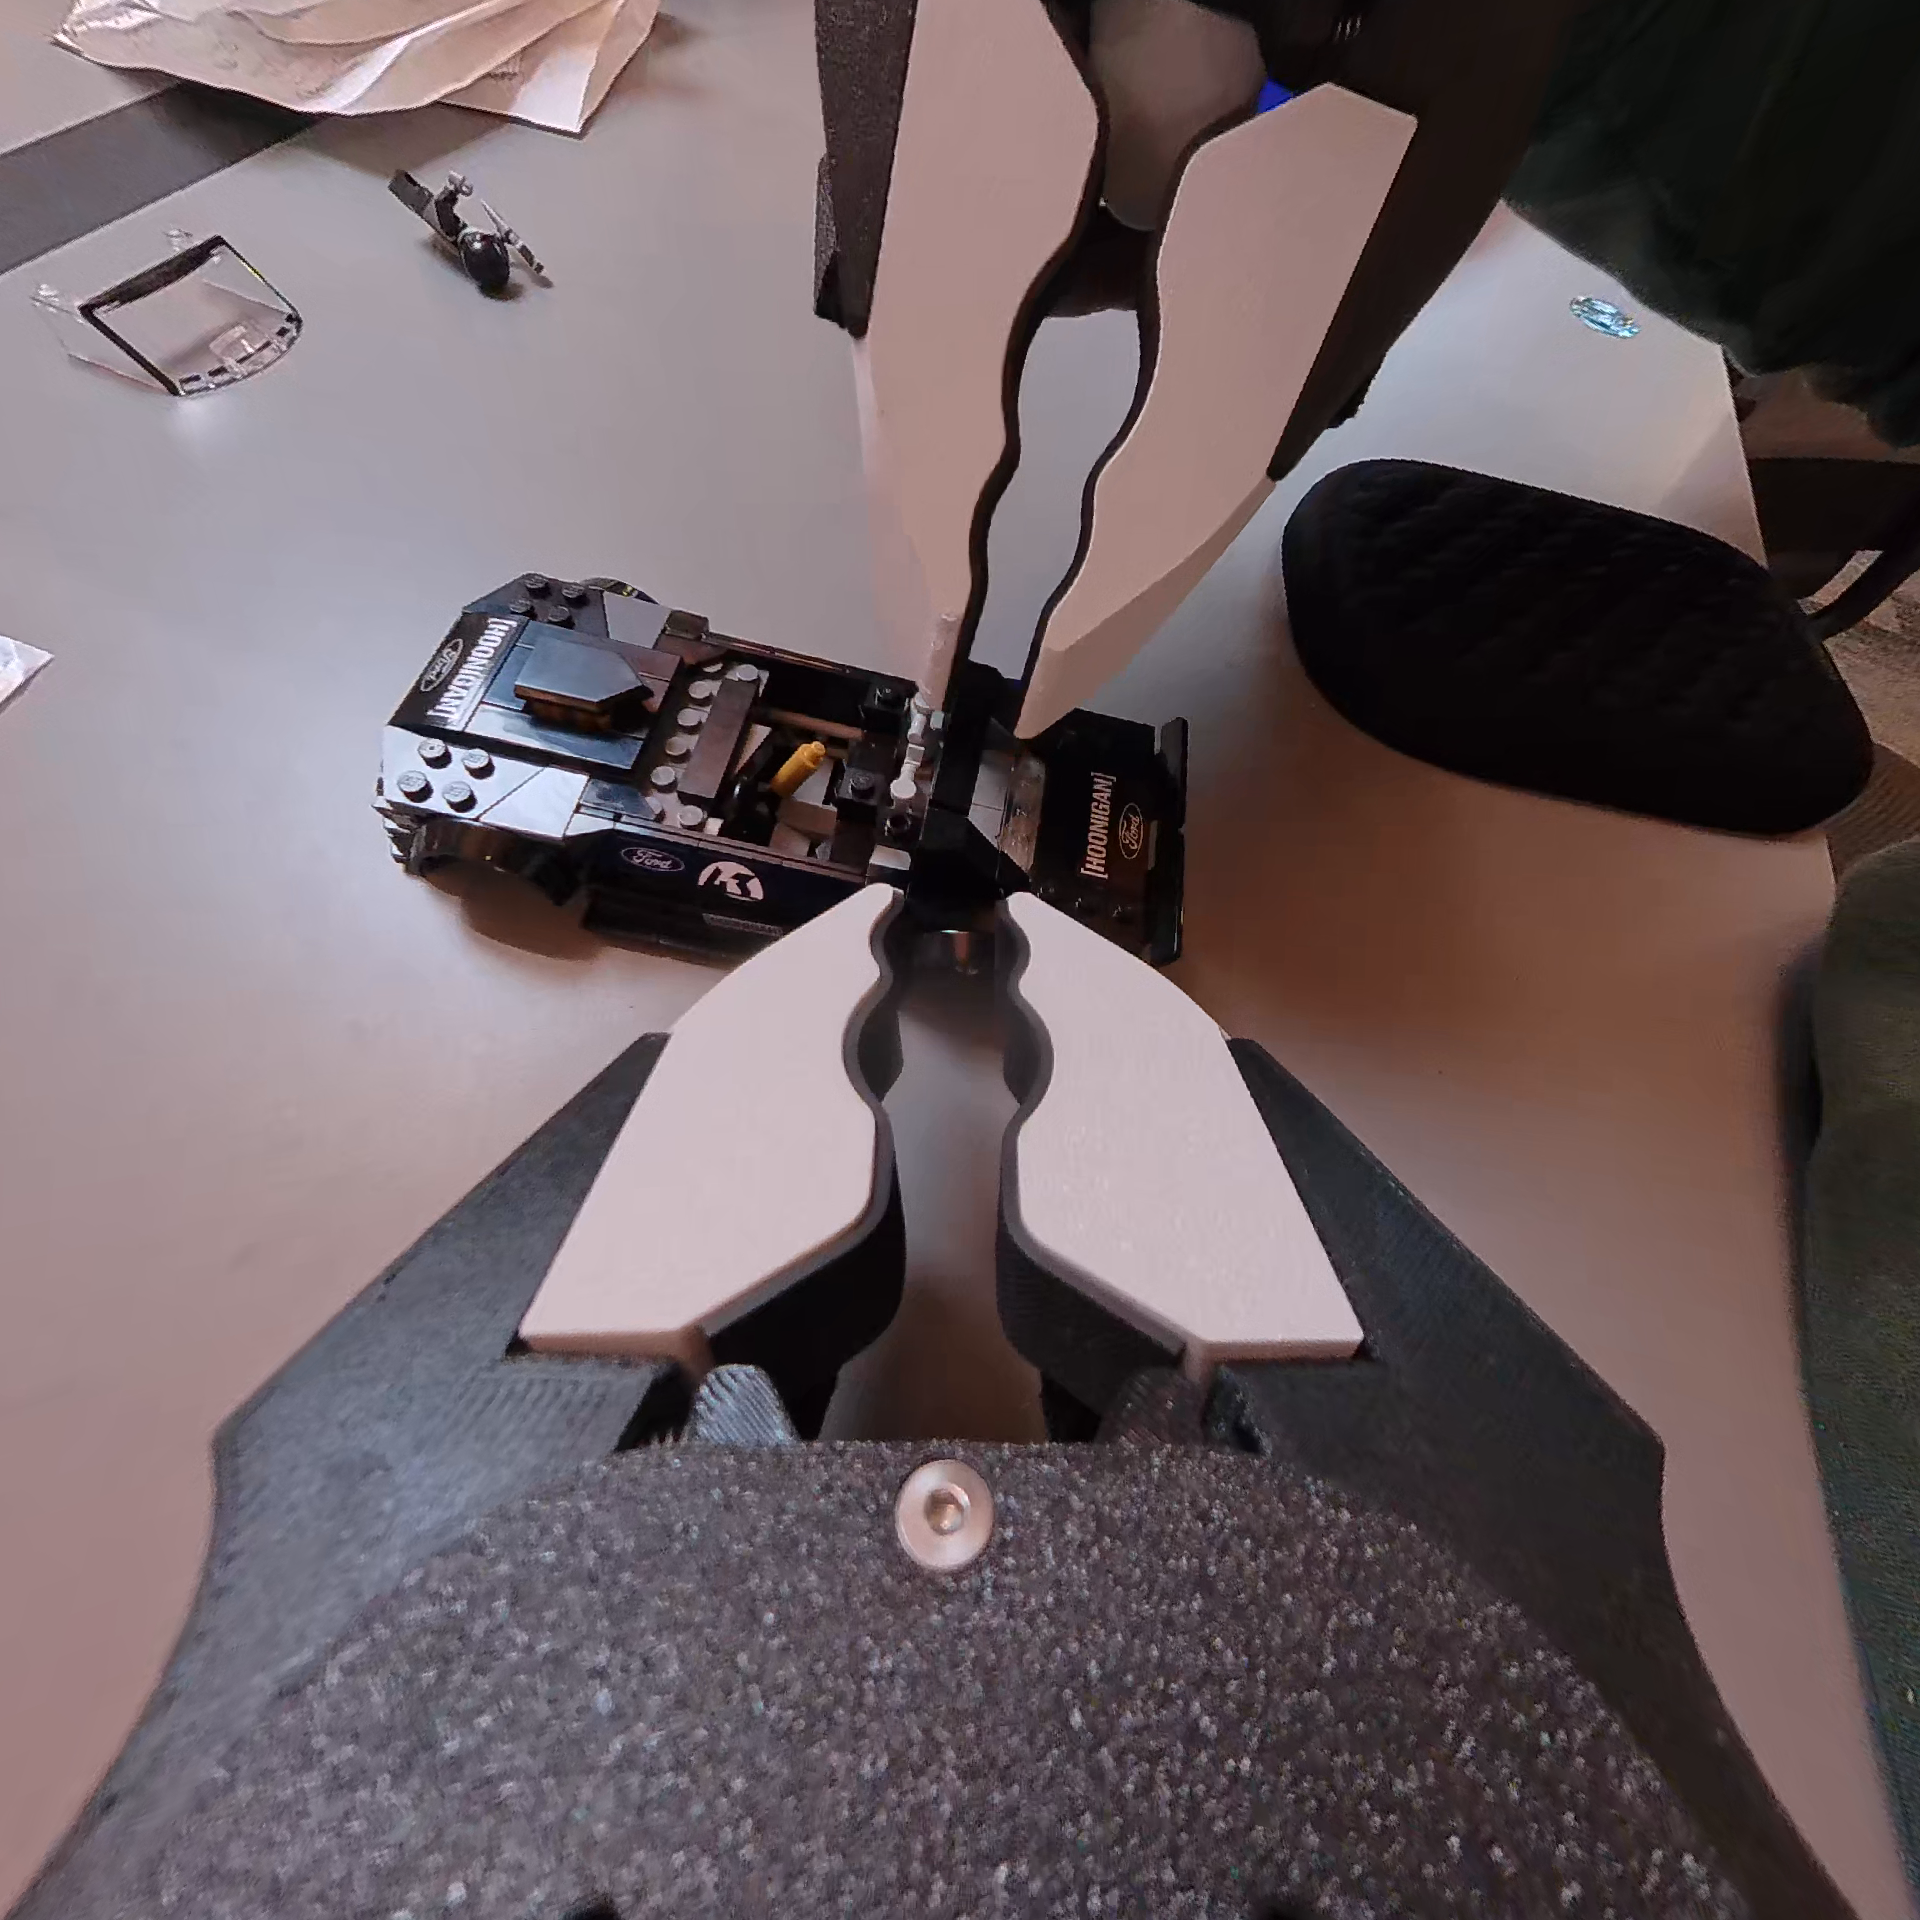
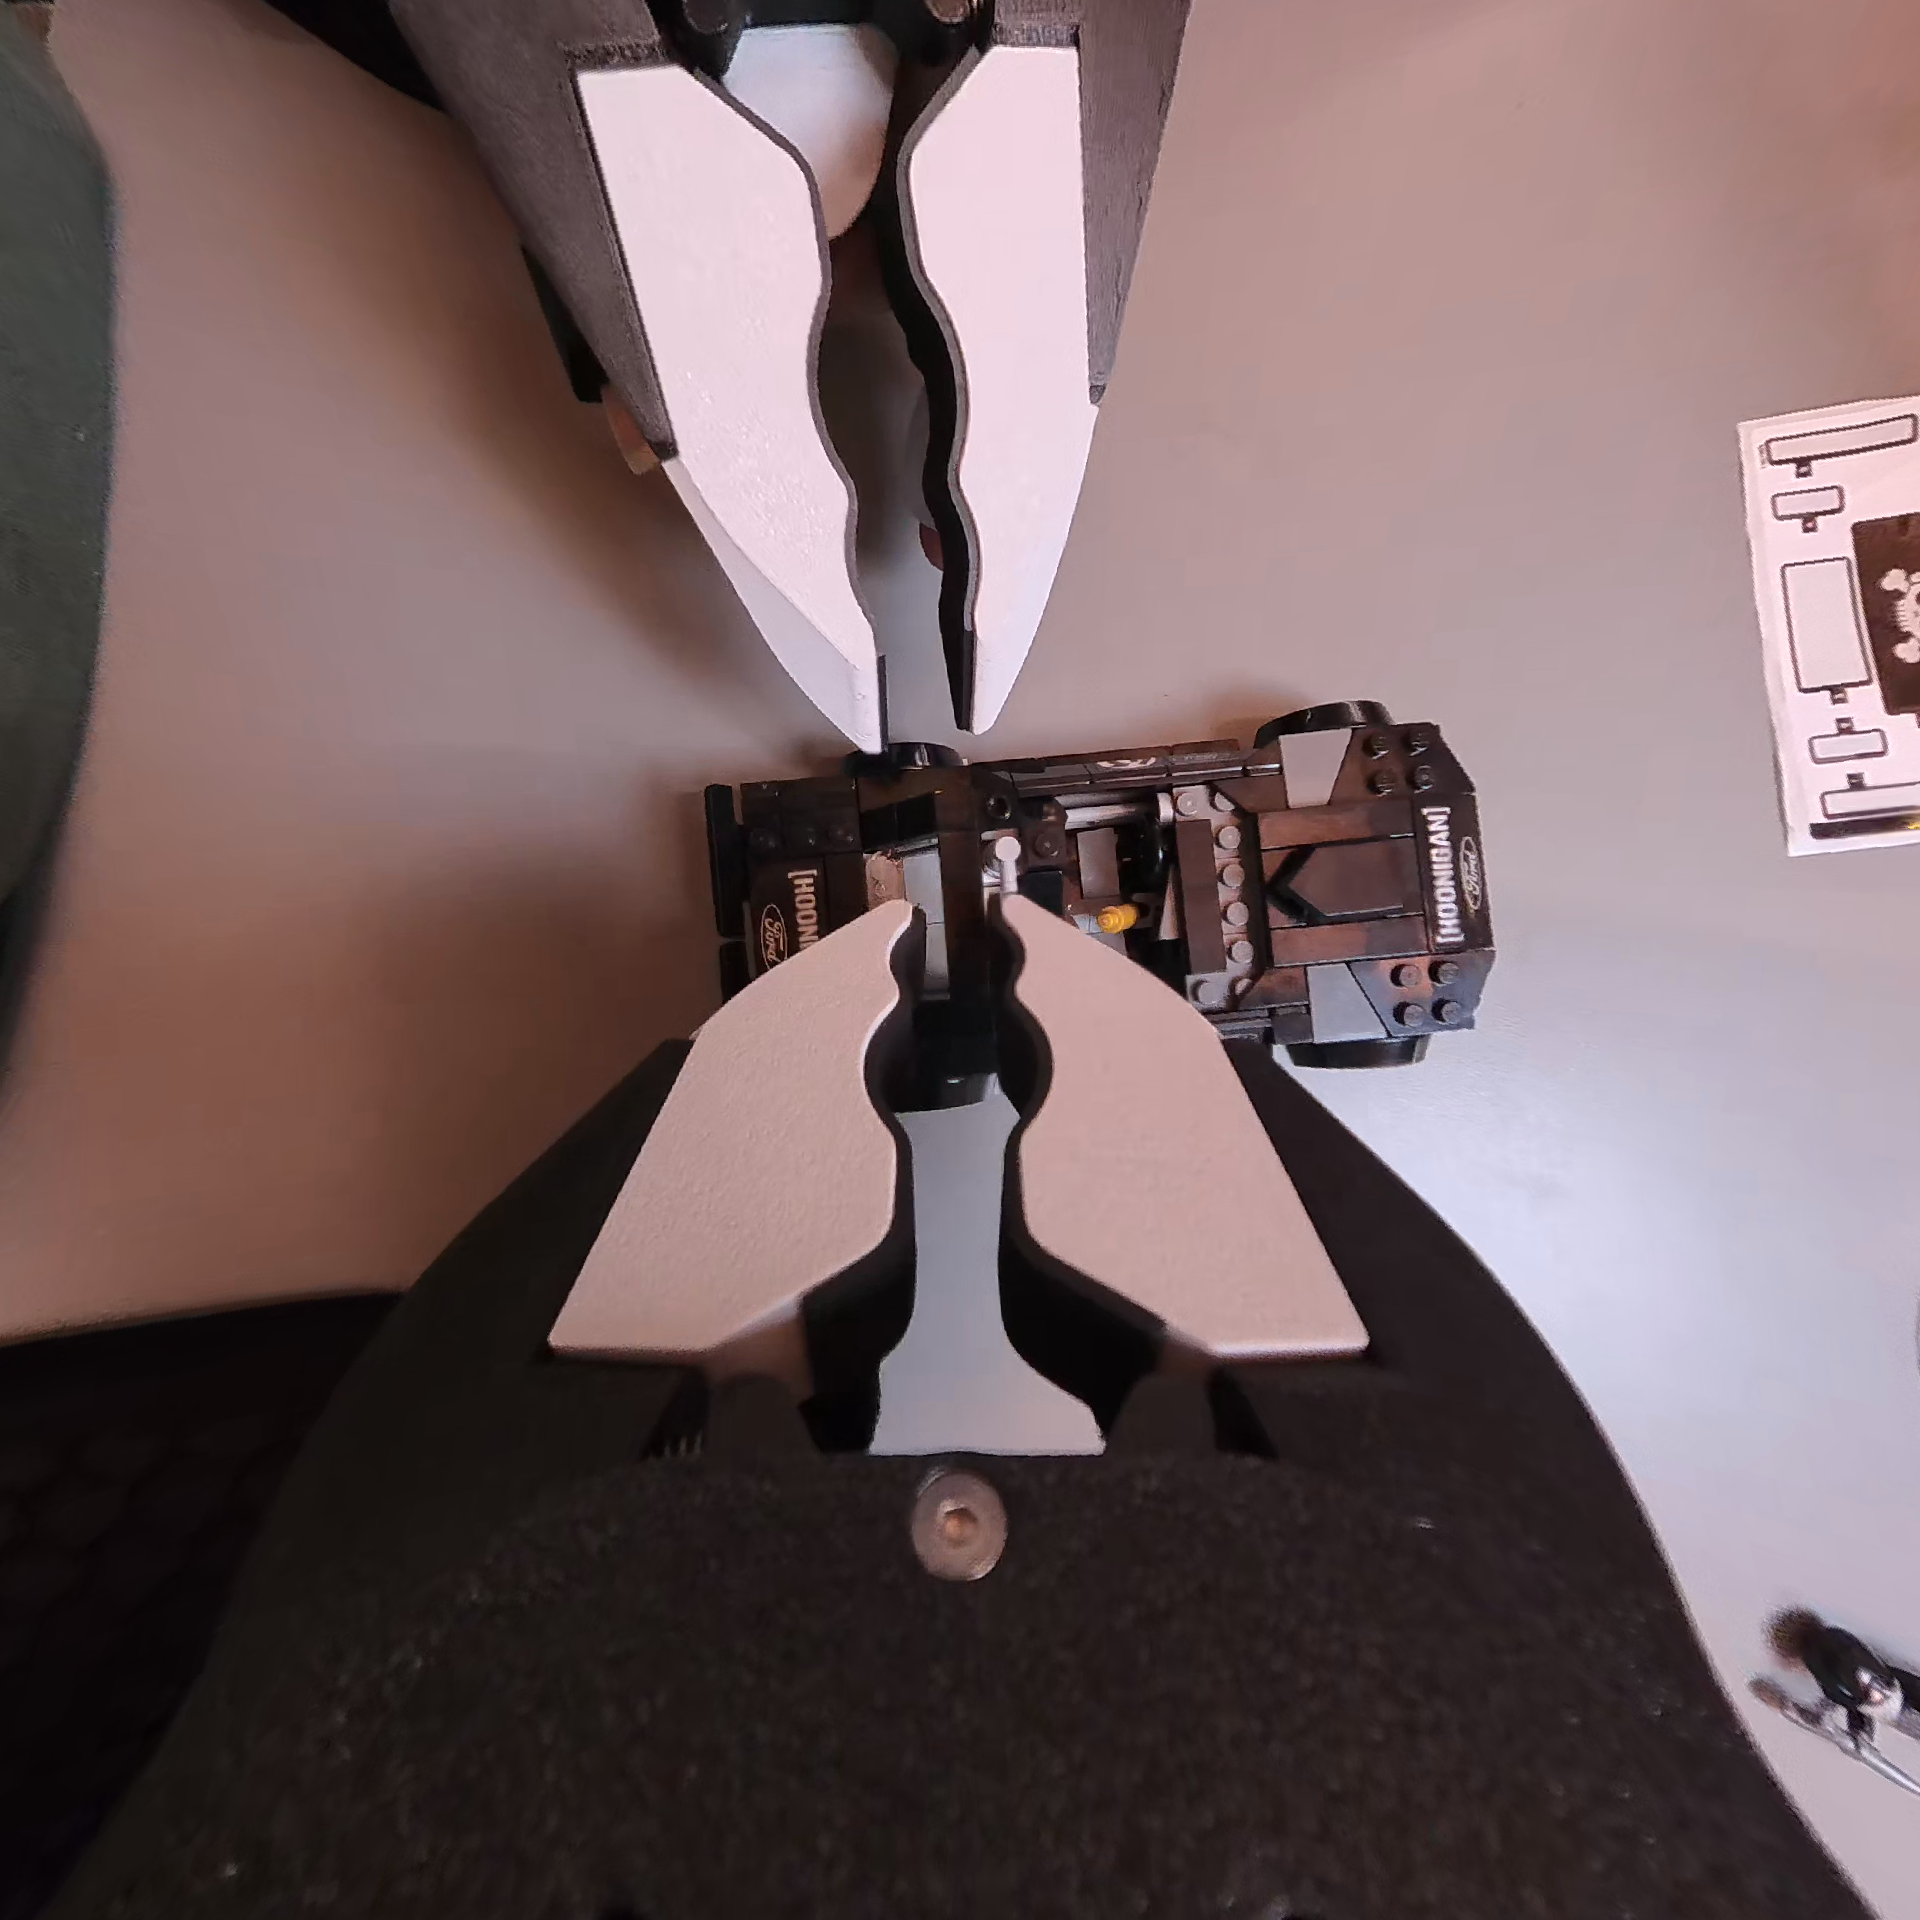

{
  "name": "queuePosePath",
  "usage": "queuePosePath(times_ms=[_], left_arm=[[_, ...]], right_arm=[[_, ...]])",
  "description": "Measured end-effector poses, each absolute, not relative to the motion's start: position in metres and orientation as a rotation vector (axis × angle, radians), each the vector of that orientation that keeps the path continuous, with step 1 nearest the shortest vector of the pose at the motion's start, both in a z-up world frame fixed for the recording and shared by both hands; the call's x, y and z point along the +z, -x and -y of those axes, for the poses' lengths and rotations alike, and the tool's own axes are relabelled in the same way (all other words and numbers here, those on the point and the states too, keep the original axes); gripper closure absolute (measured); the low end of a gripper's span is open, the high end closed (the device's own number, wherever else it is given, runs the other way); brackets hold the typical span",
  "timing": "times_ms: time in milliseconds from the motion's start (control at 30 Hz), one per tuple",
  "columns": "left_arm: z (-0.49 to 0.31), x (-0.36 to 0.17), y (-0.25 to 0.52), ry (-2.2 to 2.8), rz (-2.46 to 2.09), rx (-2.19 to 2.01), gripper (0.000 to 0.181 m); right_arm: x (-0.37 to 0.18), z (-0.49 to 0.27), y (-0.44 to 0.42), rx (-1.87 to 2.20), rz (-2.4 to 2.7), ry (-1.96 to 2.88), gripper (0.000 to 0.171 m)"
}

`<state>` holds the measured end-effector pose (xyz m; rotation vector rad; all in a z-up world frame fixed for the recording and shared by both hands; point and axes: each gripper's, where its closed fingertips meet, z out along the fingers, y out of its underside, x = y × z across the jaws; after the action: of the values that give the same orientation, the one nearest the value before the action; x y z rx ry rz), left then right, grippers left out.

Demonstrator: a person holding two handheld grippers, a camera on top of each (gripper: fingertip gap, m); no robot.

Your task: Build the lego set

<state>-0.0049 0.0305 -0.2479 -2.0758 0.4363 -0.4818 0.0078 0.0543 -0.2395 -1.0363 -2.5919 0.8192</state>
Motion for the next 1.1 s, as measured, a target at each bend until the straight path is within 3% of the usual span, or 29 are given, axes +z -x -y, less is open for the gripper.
queuePosePath(times_ms=[333,933,1100], left_arm=[[-0.031,-0.252,0.002,2.089,-0.447,-0.48,0.166],[-0.03,-0.249,0.003,2.073,-0.436,-0.485,0.166],[-0.03,-0.246,0.003,2.06,-0.421,-0.488,0.167]], right_arm=[[-0.244,-0.055,-0.007,0.767,2.617,1.013,0.165],[-0.239,-0.057,-0.016,0.812,2.489,1.106,0.154],[-0.246,-0.058,-0.008,0.751,2.501,1.074,0.167]])
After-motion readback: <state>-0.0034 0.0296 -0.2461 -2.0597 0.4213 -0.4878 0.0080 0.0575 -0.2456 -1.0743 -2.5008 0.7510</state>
